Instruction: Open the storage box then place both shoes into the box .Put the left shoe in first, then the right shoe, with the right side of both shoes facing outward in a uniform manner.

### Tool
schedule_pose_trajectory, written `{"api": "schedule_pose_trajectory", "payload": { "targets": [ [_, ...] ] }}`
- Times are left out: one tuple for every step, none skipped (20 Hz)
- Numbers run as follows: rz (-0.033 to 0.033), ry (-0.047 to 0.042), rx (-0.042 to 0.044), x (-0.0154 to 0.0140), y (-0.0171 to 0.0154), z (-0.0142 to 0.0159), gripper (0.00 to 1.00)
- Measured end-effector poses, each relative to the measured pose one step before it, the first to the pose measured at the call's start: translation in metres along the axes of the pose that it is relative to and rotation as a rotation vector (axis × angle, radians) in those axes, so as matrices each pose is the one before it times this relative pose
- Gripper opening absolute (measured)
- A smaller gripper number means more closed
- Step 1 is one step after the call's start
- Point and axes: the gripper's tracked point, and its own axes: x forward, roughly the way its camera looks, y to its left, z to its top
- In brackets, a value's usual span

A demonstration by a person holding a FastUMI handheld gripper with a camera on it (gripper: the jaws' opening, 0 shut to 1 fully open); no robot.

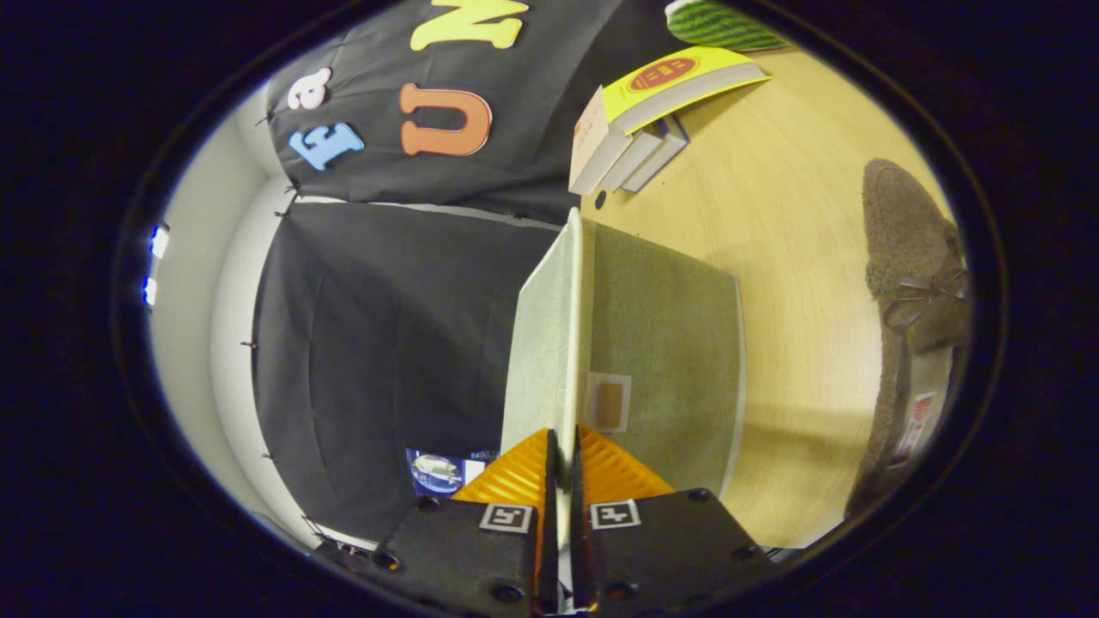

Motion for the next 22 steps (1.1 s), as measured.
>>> {"api": "schedule_pose_trajectory", "payload": {
  "targets": [
    [-0.01368,-0.01422,-0.01186,-0.00157,0.00308,0.00200,0.07],
    [-0.00201,-0.00987,-0.00943,-0.00079,0.00624,0.00220,0.06],
    [0.00734,-0.00692,0.00041,-0.00127,0.00896,0.00036,0.06],
    [0.00845,-0.00317,0.00102,-0.00173,0.01002,0.00099,0.06],
    [0.00374,-0.01136,-0.00136,-0.00121,0.01168,0.00137,0.06],
    [-0.00458,-0.00683,-0.01329,0.00017,0.01099,0.00226,0.06],
    [-0.00408,-0.00475,-0.02173,0.00026,0.01269,0.00026,0.06],
    [-0.00168,-0.00387,-0.02381,0.00173,0.01444,0.00176,0.06],
    [-0.00280,-0.00833,-0.02449,0.00226,0.01373,0.00312,0.06],
    [-0.00647,-0.02429,-0.02239,0.00337,0.01437,0.00508,0.06],
    [-0.00726,-0.00756,-0.02858,0.00770,0.01201,0.00105,0.06],
    [0.00039,0.00721,-0.02494,0.00806,0.01382,-0.00360,0.06],
    [-0.00341,0.01318,-0.02173,0.00858,0.01446,-0.00598,0.06],
    [-0.00704,0.00921,-0.01900,0.01029,0.01207,-0.00407,0.06],
    [-0.00927,0.01287,-0.02740,0.01046,0.01196,-0.00698,0.06],
    [-0.00608,0.00909,-0.04031,0.01087,0.01207,-0.00622,0.06],
    [-0.00346,0.01473,-0.04256,0.01187,0.01046,-0.00568,0.06],
    [-0.00325,0.01473,-0.02940,0.01082,0.00985,-0.00392,0.06],
    [0.00218,0.00974,-0.01351,0.00822,0.01161,-0.00465,0.06],
    [-0.00143,0.00916,-0.01114,0.00853,0.00637,-0.00284,0.07],
    [-0.00499,-0.00304,-0.01641,0.00809,0.00431,-0.00043,0.07],
    [-0.00280,-0.00284,-0.01752,0.00733,0.00420,-0.00018,0.10]
  ]
}}
